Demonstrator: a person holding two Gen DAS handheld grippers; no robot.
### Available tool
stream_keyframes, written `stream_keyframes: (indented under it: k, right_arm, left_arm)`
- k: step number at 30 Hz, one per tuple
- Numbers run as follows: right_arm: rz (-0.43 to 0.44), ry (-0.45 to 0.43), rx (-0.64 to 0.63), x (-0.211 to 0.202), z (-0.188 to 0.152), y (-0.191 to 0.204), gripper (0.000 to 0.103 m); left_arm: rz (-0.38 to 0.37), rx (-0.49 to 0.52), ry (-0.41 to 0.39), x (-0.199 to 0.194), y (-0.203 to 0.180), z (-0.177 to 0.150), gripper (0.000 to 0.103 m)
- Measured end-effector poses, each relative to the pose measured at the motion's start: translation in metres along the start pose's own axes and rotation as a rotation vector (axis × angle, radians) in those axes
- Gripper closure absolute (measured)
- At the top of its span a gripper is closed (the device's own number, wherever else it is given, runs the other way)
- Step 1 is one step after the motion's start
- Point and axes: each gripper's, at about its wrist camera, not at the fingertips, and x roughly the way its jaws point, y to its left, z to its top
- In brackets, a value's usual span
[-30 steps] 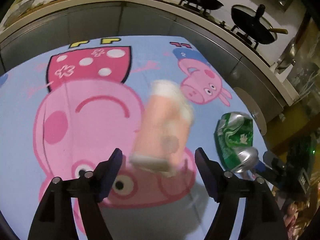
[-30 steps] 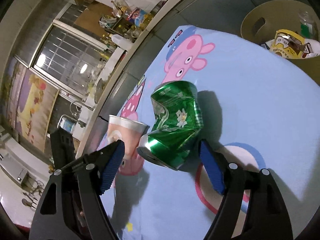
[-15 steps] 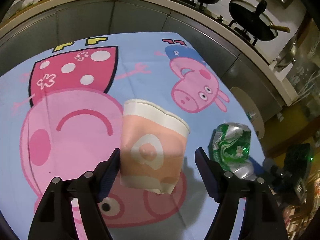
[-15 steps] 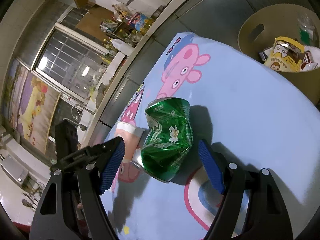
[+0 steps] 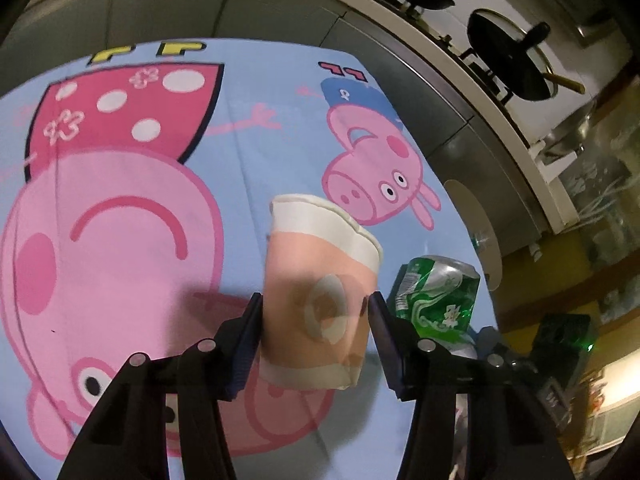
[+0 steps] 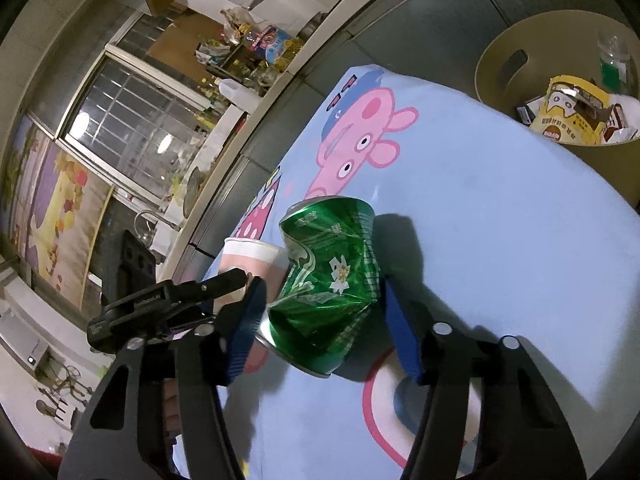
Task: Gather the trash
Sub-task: 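Carry the pink cup and green can over the beige bin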
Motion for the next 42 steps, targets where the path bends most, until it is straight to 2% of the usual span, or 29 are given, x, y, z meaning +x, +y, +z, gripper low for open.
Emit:
stream_keyframes:
  k: [2, 5, 6, 7, 9, 16, 26, 35, 42]
  right_arm:
    - [0.014, 0.005, 0.011, 0.003, 0.0, -0.001, 0.053]
    - [0.034, 0.024, 0.037, 0.009, -0.001, -0.005, 0.066]
    - [0.041, 0.031, 0.048, 0.01, -0.001, -0.007, 0.073]
    - [0.051, 0.043, 0.063, 0.013, -0.002, -0.009, 0.079]
    - [0.069, 0.057, 0.079, 0.015, -0.004, -0.012, 0.083]
    - [0.108, 0.062, 0.13, 0.008, -0.008, -0.019, 0.087]
    - [0.124, -0.028, 0.185, -0.024, 0.004, -0.033, 0.091]
    - [0.112, -0.149, 0.207, -0.063, 0.023, -0.054, 0.091]
    - [0.058, -0.273, 0.223, -0.103, 0.051, -0.086, 0.091]
  left_arm:
    - [-0.009, -0.022, 0.017, 0.005, 0.001, 0.0, 0.047]
    - [-0.006, -0.014, 0.014, 0.009, -0.003, -0.004, 0.047]
    - [0.002, 0.002, 0.012, 0.01, -0.007, -0.005, 0.052]
    - [-0.005, 0.016, 0.011, 0.01, -0.009, -0.007, 0.053]
    - [-0.004, 0.039, 0.005, 0.01, -0.014, -0.012, 0.06]
    - [0.068, 0.116, -0.025, 0.005, -0.031, -0.026, 0.063]
    - [0.073, 0.152, -0.048, -0.001, -0.053, -0.024, 0.063]
    - [0.054, 0.275, -0.033, 0.017, -0.113, -0.004, 0.063]
    - [0.038, 0.398, -0.016, 0.054, -0.183, 0.023, 0.063]
